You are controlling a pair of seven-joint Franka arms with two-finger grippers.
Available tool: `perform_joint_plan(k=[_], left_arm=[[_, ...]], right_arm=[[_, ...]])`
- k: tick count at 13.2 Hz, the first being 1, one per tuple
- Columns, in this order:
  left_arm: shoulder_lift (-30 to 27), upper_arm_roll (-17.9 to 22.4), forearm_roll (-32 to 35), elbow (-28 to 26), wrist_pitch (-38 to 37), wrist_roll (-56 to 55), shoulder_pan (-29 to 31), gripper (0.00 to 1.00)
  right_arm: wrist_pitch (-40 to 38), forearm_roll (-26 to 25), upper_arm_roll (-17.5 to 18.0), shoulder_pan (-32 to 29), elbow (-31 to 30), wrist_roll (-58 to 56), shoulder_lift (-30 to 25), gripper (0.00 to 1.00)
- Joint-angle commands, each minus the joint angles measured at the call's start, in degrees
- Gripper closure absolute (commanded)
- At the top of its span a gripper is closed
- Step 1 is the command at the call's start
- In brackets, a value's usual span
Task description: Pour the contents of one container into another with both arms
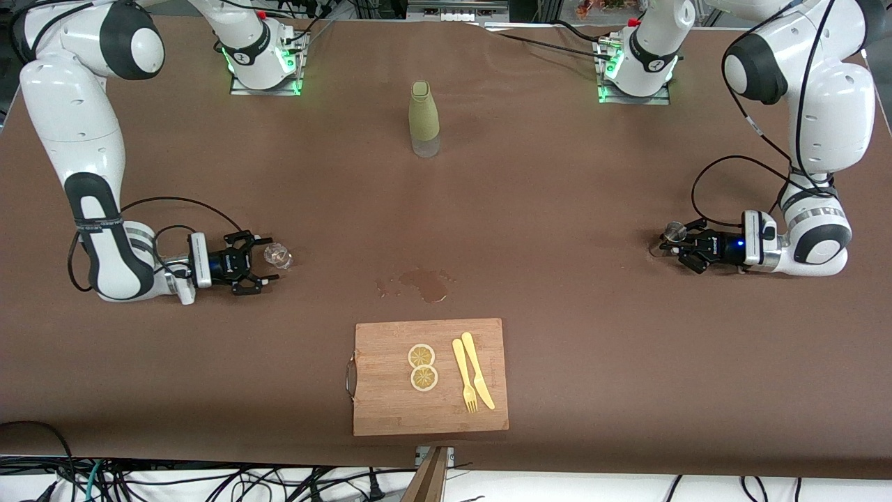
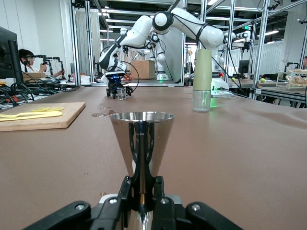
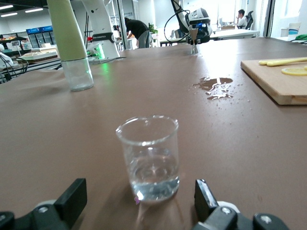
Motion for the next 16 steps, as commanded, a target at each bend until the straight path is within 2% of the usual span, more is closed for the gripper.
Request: perform_joint_plan(k=[1, 2, 3, 4, 6, 8, 10, 13, 16], left_arm=[[1.68, 0.58, 1.02, 1.18, -1.21, 12.02, 0.49, 1.0], [1.68, 0.58, 1.2, 1.1, -0.86, 11.93, 0.49, 1.0], [1.68, 0.58, 1.29, 1.09, 0.36, 11.93, 0.49, 0.67], [1.5, 0.58, 1.29, 1.09, 2.11, 12.01, 0.58, 0.01], [0.89, 0.58, 1.29, 1.18, 3.87, 10.88, 0.58, 0.0], [-0.77, 0.58, 1.81, 1.18, 10.09, 8.86, 0.49, 0.0], [-2.36, 0.67, 3.65, 2.75, 16.59, 1.95, 0.32, 0.0], [-6.74, 0.67, 11.8, 5.83, 21.81, -16.65, -0.39, 0.0], [-10.87, 0.58, 21.29, 8.73, 21.82, -38.72, -1.35, 0.0]], right_arm=[[-1.92, -2.83, -3.21, -0.24, -0.34, 0.77, -3.48, 0.0], [-2.36, -3.71, -4.36, -0.15, -0.34, 2.77, -4.44, 0.0], [-2.97, -4.85, -4.98, -0.15, -0.34, 5.32, -5.41, 0.0], [-3.41, -5.91, -5.42, -0.15, -0.34, 8.3, -6.9, 0.0], [-4.81, -9.41, -5.6, -0.07, -0.42, 16.37, -10.93, 0.0], [-7.01, -14.67, -6.12, 0.02, -0.34, 27.95, -17.34, 0.0], [-7.98, -19.43, -6.04, 0.55, -0.34, 38.78, -23.5, 0.0], [-8.78, -25.49, -5.95, 1.94, -0.16, 54.07, -31.32, 0.0], [-8.95, -32.09, -5.87, 4.59, 0.01, 64.46, -37.66, 0.0]])
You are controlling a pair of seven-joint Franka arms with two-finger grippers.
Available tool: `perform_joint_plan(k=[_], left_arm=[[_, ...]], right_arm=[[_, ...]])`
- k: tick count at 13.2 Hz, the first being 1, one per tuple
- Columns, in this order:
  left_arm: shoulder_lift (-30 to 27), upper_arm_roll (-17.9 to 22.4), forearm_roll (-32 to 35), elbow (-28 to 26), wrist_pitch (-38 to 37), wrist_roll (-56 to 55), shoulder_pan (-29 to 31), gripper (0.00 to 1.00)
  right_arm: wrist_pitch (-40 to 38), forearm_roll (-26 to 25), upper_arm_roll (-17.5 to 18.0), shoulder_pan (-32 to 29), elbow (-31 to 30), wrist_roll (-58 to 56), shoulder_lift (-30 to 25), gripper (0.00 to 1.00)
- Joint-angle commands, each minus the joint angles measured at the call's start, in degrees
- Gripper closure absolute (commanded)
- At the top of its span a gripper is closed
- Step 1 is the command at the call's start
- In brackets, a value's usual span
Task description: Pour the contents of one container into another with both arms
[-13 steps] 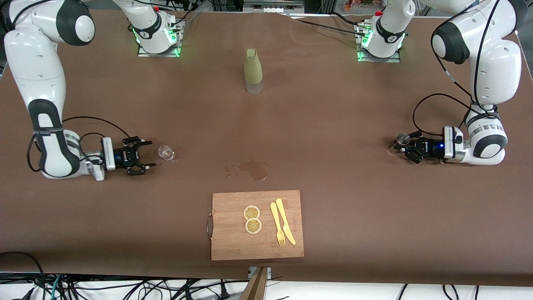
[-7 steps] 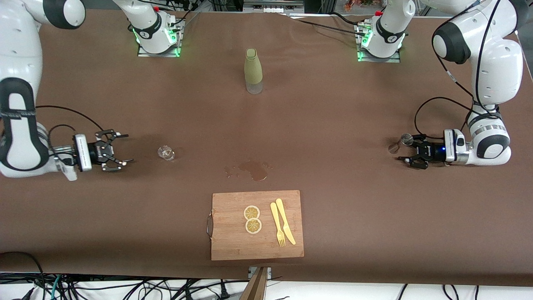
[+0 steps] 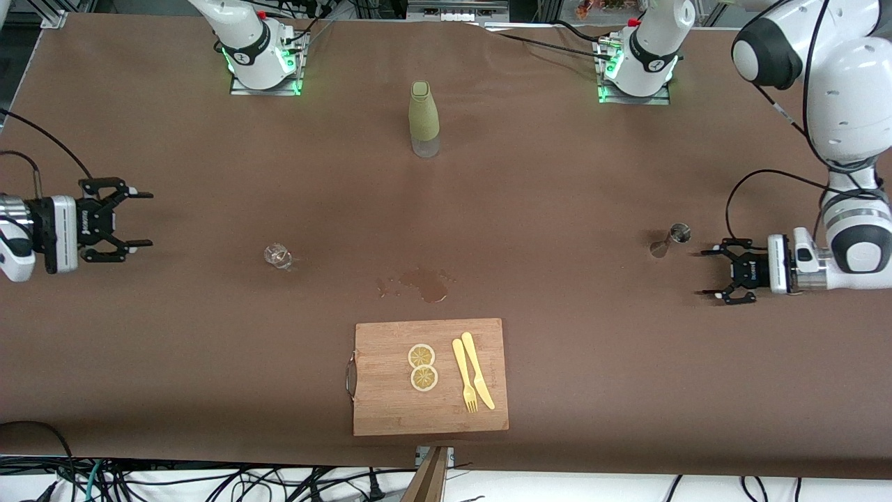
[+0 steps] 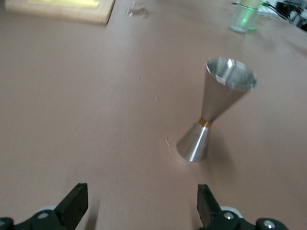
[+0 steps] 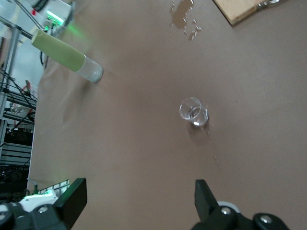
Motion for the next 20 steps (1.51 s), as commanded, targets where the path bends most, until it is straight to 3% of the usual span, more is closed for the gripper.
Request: perform_joint_plan(k=[1, 3, 8, 11, 14, 15, 18, 20], left_arm=[[-5.15, 0.25, 8.57, 1.51, 0.72, -17.85, -2.21, 0.0], [-10.07, 0.16, 14.55, 1.69, 0.72, -32.96, -4.23, 0.0], [-18.25, -0.63, 19.48, 1.52, 0.72, -67.78, -6.87, 0.0], [-23.35, -7.11, 28.26, 1.6, 0.81, -87.29, -7.93, 0.0], [-28.53, -15.89, 38.62, 1.78, 0.81, -106.28, -8.02, 0.0], [-30.12, -18.62, 42.14, 2.65, 0.46, -111.82, -7.93, 0.0], [-34.08, -22.51, 47.53, 5.02, -3.13, -115.39, -8.02, 0.0], [-36.27, -22.95, 49.55, 6.43, -4.81, -115.13, -8.02, 0.0]], right_arm=[[0.22, -5.92, -0.34, 2.74, -2.68, 9.74, -7.06, 0.0], [0.66, -13.99, -0.26, 5.73, -2.87, 18.88, -11.29, 0.0], [0.4, -21.56, -0.35, 9.07, -7.87, 39.17, -18.41, 0.0], [-1.36, -26.22, -0.17, 11.18, -9.45, 58.94, -22.46, 0.0], [0.3, -31.15, 0.01, 12.77, -9.81, 66.37, -24.58, 0.0], [1.88, -30.64, 0.01, 12.6, -10.5, 68.21, -25.28, 0.0], [5.49, -29.76, 0.01, 12.51, -13.31, 81.46, -28.17, 0.0], [7.51, -29.76, -0.17, 12.16, -13.06, 81.24, -29.06, 0.0]])
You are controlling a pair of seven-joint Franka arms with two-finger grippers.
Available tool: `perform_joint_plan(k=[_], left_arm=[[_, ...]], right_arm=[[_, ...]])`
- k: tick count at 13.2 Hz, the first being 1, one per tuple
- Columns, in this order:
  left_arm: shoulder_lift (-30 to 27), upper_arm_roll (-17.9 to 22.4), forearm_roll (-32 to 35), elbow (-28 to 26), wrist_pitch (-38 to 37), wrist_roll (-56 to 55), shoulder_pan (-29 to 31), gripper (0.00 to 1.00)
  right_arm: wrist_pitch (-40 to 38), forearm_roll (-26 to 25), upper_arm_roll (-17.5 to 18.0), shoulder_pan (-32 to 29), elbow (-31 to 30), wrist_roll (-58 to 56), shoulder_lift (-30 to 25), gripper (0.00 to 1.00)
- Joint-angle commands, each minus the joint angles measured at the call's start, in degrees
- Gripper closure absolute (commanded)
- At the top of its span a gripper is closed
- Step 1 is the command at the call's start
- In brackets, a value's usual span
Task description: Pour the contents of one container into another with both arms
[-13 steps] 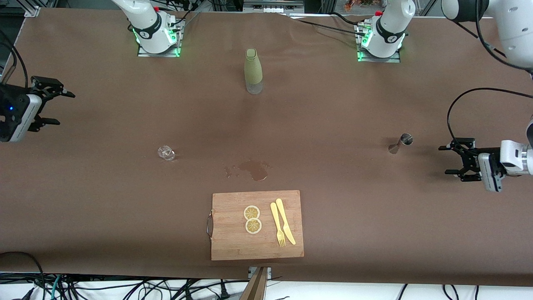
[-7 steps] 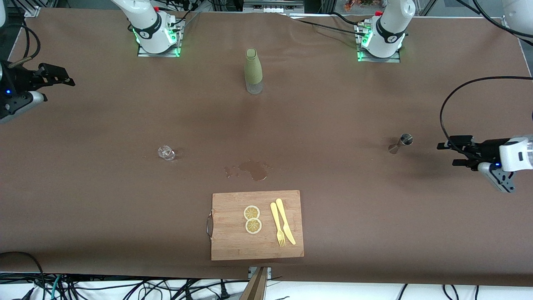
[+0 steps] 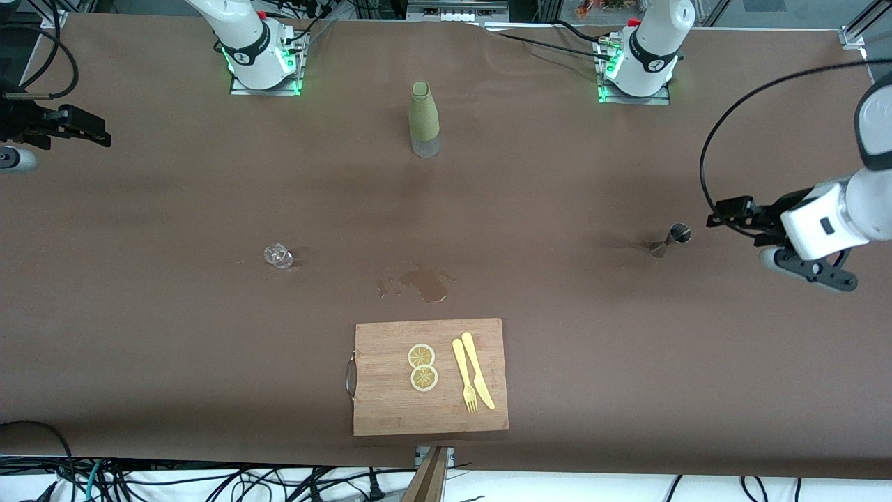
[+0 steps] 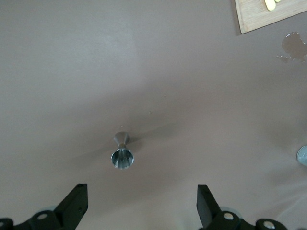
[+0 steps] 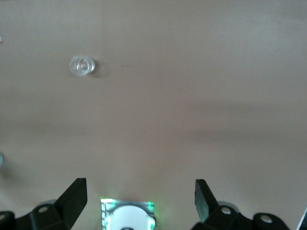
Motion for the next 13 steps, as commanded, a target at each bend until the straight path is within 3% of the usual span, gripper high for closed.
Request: perform_joint_plan(k=[1, 5, 8, 13], left_arm=[[-3.09, -0.68, 3.37, 1.73, -2.09, -0.62, 0.56, 0.0], [-6.09, -1.64, 6.7, 2.08, -4.19, -2.63, -0.75, 0.0], [-5.92, -3.23, 6.53, 4.63, -5.08, -15.98, -0.32, 0.0], [-5.92, -3.32, 6.45, 6.03, -4.38, -15.57, 0.21, 0.0]], right_arm=[[2.72, -0.22, -0.3, -0.33, -2.42, 2.31, -3.43, 0.0], [2.29, -0.22, -0.65, -0.59, -0.32, 2.13, -3.43, 0.0], [2.37, -0.22, -0.22, 0.02, 3.89, 2.57, 0.07, 0.0], [2.55, 3.12, -0.04, 0.11, 4.61, 3.01, 1.41, 0.0]])
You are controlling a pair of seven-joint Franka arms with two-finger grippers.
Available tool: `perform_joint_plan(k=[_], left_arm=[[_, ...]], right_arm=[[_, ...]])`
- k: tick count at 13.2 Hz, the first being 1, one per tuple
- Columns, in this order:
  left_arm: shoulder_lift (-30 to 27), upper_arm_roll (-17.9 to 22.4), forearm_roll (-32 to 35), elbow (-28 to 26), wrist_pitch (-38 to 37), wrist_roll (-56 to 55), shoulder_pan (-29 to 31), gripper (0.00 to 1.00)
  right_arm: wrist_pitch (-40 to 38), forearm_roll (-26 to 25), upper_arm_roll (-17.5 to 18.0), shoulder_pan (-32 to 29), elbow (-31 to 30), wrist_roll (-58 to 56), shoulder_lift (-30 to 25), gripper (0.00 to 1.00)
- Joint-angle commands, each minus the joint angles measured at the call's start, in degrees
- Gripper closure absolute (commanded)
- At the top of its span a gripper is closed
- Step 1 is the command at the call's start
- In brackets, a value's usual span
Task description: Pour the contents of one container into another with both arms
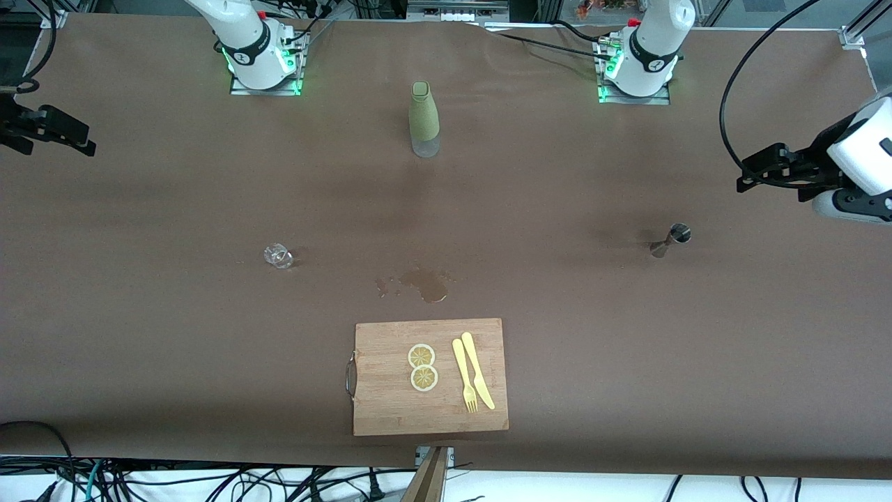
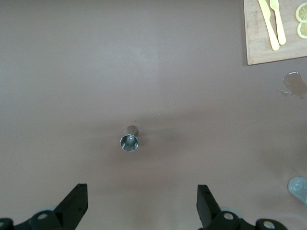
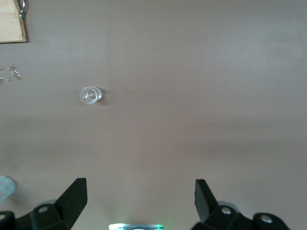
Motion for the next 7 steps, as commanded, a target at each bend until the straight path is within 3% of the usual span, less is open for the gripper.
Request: perform_joint_plan(k=[1, 7], left_arm=[[0.51, -0.46, 2.13, 2.16, -0.68, -0.59, 0.15, 0.0], [0.69, -0.72, 2.31, 2.16, -0.67, -0.59, -0.11, 0.0]], right_arm=[[-0.34, 1.17, -0.07, 0.02, 1.5, 0.41, 0.67, 0.0], [-0.34, 1.08, -0.07, -0.06, 1.58, 0.14, 0.93, 0.0]])
